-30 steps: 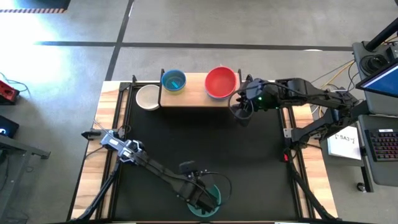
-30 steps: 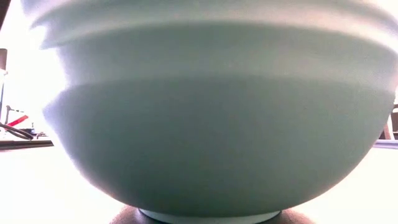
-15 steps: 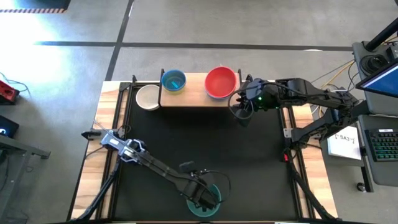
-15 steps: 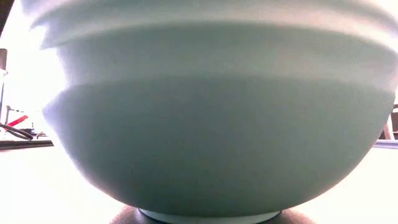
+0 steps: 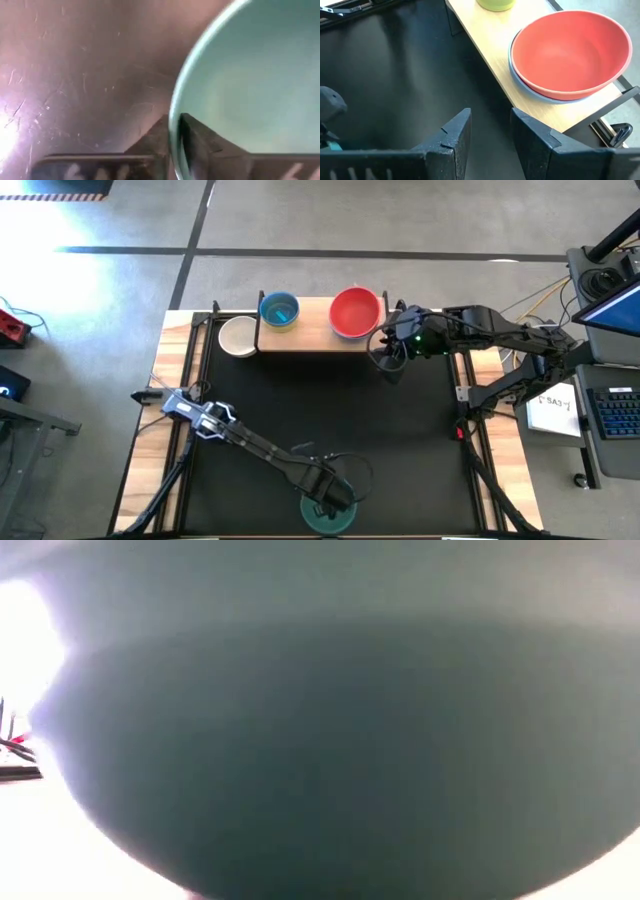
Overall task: Place and stack bowls onto a shelf
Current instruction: Stack the large green bowl on top of the large orange bowl on the shelf
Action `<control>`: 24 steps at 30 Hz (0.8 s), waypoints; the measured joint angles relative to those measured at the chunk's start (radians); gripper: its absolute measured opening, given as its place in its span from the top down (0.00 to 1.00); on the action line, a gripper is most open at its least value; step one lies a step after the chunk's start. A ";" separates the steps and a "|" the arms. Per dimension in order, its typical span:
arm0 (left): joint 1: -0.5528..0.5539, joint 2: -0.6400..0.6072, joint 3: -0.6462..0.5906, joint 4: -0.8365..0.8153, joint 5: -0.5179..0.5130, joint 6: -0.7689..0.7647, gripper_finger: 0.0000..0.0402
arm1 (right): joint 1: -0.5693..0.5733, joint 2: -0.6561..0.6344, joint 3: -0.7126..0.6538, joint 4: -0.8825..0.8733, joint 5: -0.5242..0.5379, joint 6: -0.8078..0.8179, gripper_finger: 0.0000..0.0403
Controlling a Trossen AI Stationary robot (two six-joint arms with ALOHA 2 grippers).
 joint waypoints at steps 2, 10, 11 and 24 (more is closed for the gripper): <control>0.004 -0.003 0.001 0.015 0.011 0.005 0.97 | 0.000 0.000 0.000 -0.002 0.000 -0.006 0.68; 0.032 -0.006 0.040 -0.074 0.050 0.063 1.00 | 0.000 0.000 0.000 -0.027 0.000 -0.027 0.68; 0.037 -0.006 0.060 -0.086 0.048 0.076 1.00 | -0.001 0.000 0.000 -0.028 0.000 -0.027 0.68; 0.174 -0.106 0.156 -0.225 -0.125 0.178 1.00 | -0.001 0.000 0.000 -0.079 -0.001 0.066 0.68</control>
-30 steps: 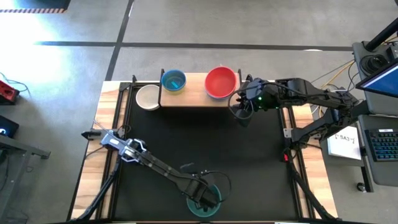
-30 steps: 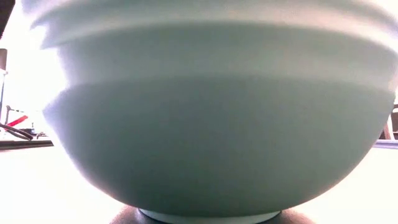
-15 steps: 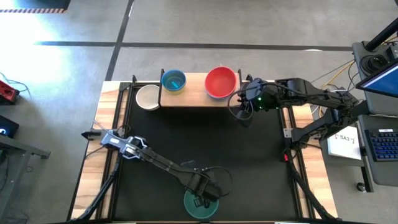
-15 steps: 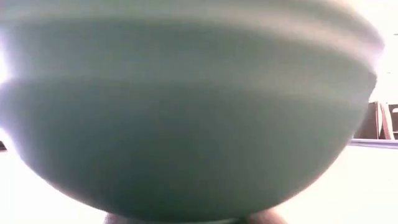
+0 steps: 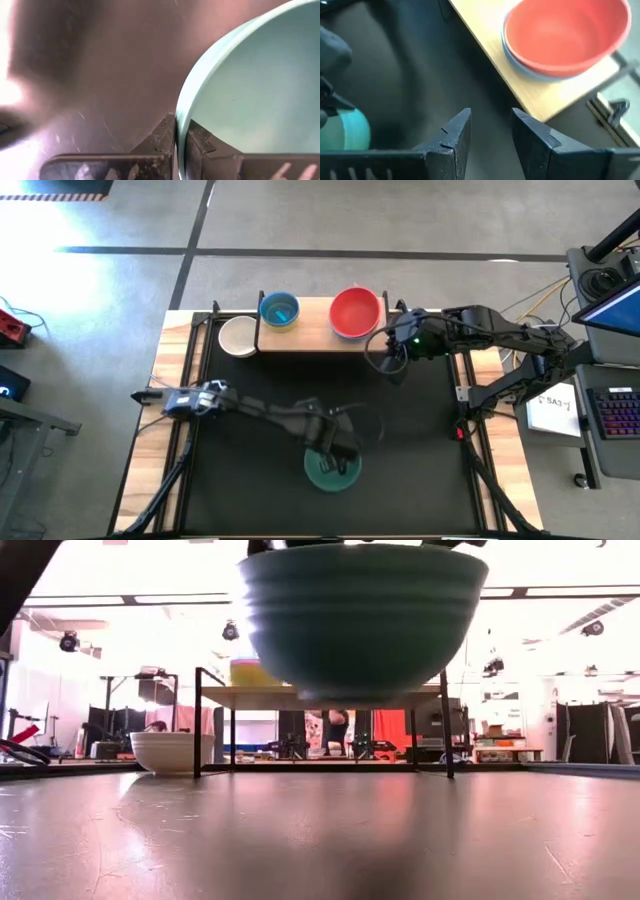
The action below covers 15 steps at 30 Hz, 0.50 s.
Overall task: Place and stack bowls onto a shelf
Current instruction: Stack the large green bowl on top of the large orange bowl on the shelf
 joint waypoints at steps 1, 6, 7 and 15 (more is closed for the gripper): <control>0.014 -0.010 0.000 0.010 -0.007 0.012 1.00 | 0.000 0.000 0.000 -0.015 -0.001 0.018 0.68; 0.083 -0.052 0.000 0.058 -0.015 0.089 1.00 | 0.000 0.012 0.000 -0.103 -0.059 0.114 0.68; 0.095 -0.057 0.000 0.077 -0.015 0.106 1.00 | 0.001 0.015 0.000 -0.113 -0.078 0.128 0.68; 0.165 -0.072 0.000 0.163 0.011 0.228 1.00 | 0.039 0.039 0.000 -0.122 -0.143 0.232 0.68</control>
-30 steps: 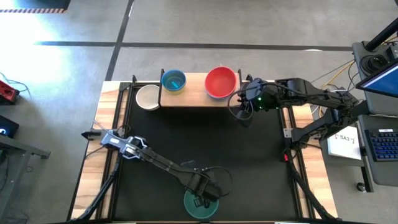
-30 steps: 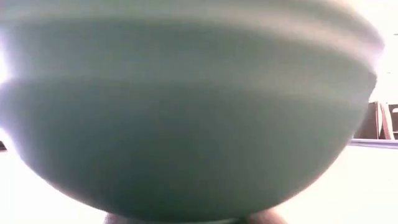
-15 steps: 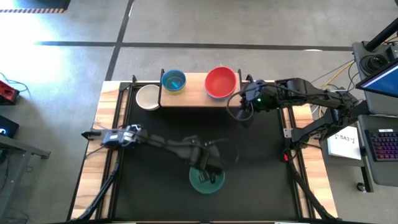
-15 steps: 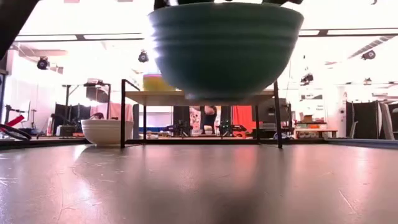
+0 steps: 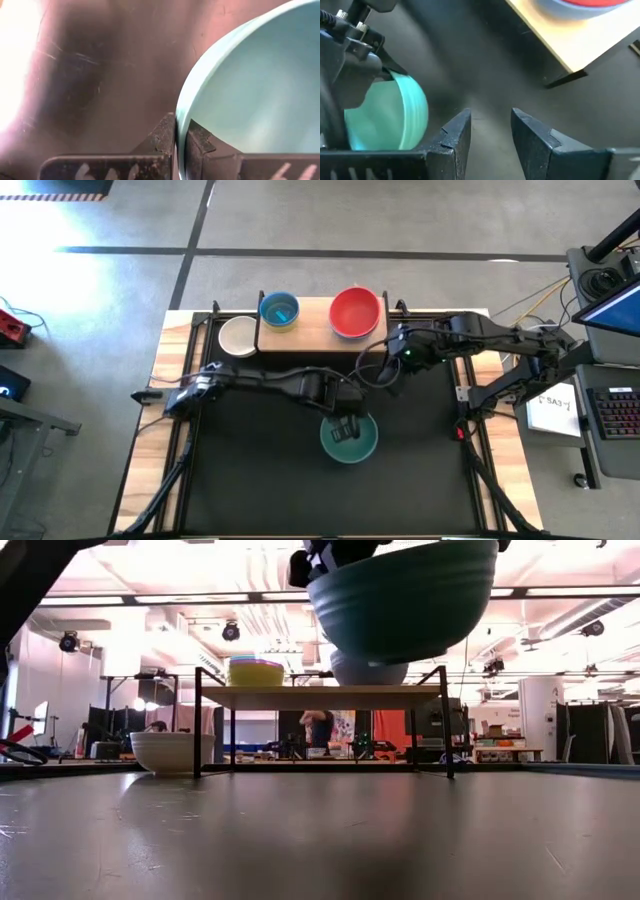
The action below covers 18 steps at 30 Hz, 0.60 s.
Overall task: Place and stack bowls onto a shelf
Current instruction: Stack the large green bowl on top of the large orange bowl on the shelf
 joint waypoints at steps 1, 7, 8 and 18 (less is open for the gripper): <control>0.006 0.000 0.000 0.004 0.001 0.010 1.00 | 0.006 0.004 0.000 -0.001 0.000 0.016 0.68; 0.025 -0.002 0.000 0.036 -0.060 0.093 1.00 | 0.058 0.033 0.000 -0.010 0.003 0.061 0.68; 0.025 -0.003 0.000 0.036 -0.084 0.111 1.00 | 0.070 0.037 0.000 -0.010 0.003 0.068 0.68; 0.041 -0.012 0.000 0.108 -0.152 0.183 1.00 | 0.199 0.060 0.000 -0.033 0.022 0.067 0.68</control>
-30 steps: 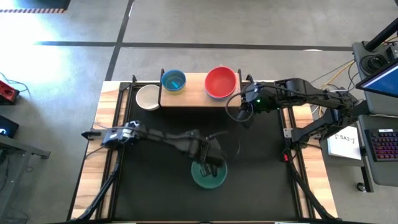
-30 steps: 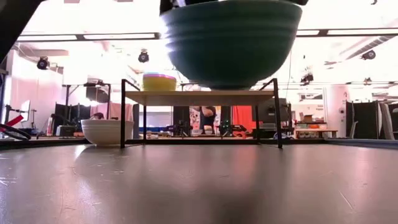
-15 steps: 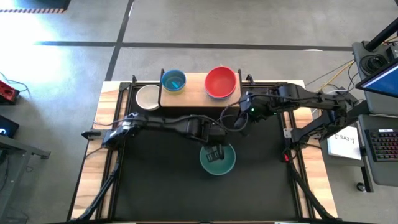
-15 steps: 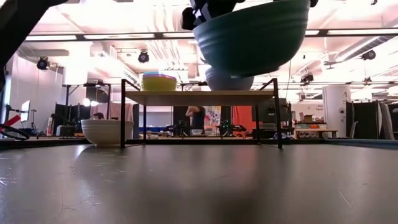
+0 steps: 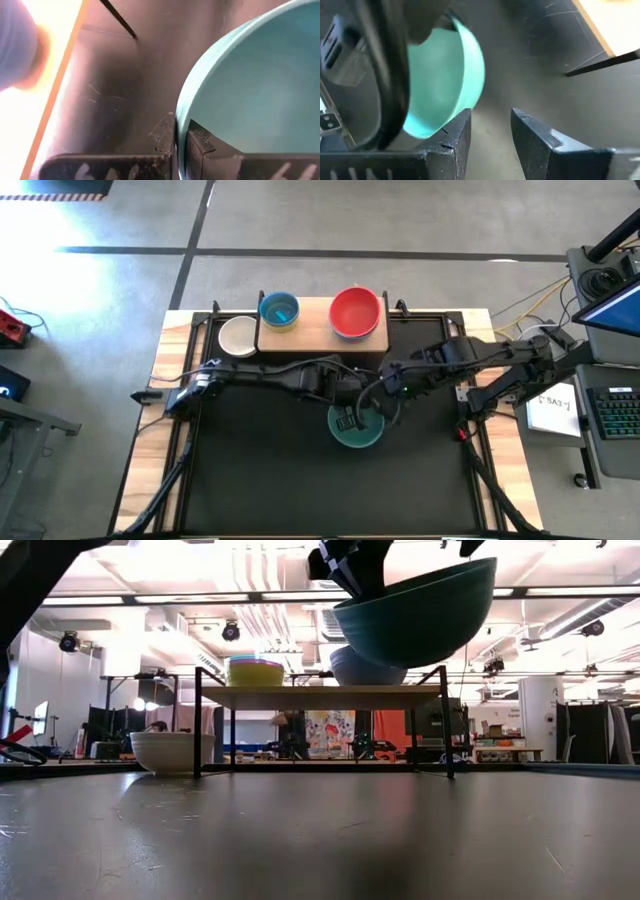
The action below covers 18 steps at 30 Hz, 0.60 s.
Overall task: Place and stack bowls onto a shelf
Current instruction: Stack the large green bowl on top of the large orange bowl on the shelf
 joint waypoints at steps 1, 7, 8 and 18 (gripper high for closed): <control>0.000 -0.002 0.000 0.001 -0.002 0.004 1.00 | 0.012 -0.001 0.000 -0.001 0.005 0.004 0.68; 0.010 -0.028 0.000 0.001 -0.044 0.016 1.00 | 0.081 -0.007 0.000 -0.066 0.043 0.065 0.68; 0.010 -0.032 0.000 -0.001 -0.045 0.017 1.00 | 0.091 -0.007 0.000 -0.081 0.056 0.082 0.68; 0.019 -0.067 0.000 0.095 -0.057 0.010 1.00 | 0.127 -0.007 0.000 -0.019 0.163 0.145 0.68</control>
